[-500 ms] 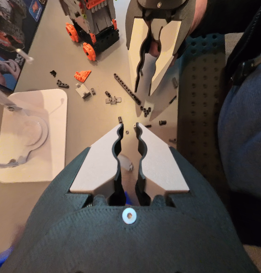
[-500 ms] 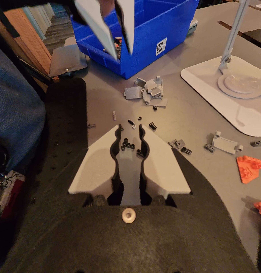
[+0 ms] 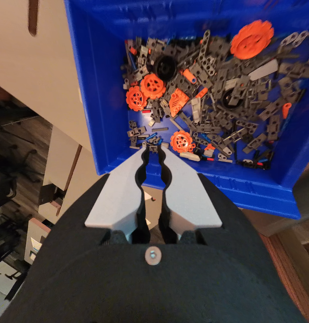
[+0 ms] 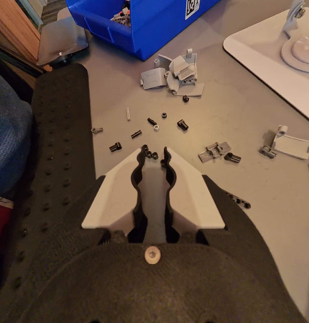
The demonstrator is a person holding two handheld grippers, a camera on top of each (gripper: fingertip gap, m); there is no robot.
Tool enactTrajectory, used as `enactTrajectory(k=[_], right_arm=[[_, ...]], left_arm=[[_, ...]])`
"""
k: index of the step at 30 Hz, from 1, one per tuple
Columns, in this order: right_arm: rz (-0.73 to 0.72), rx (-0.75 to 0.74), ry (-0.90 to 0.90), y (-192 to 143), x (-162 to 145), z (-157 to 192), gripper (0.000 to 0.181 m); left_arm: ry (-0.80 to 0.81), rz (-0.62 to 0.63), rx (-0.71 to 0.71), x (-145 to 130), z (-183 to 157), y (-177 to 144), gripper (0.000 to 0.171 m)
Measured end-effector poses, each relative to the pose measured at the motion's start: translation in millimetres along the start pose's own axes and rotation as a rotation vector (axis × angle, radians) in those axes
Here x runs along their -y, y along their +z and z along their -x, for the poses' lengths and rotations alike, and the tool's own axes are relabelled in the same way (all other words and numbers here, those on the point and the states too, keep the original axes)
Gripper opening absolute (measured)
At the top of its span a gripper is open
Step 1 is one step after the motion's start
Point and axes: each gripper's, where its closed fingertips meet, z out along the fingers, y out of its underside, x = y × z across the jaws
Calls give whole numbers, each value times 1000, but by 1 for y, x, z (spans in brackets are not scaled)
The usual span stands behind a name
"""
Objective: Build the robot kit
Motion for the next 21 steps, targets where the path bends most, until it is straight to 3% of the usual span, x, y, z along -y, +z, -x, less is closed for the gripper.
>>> enactTrajectory(k=[12,21], right_arm=[[14,-1,39,2,-2,-4,17],[12,-6,46,2,-2,-5,16]], left_arm=[[116,182,-131,-25,-4,73,13],[244,318,-142,-38,4,107,10]])
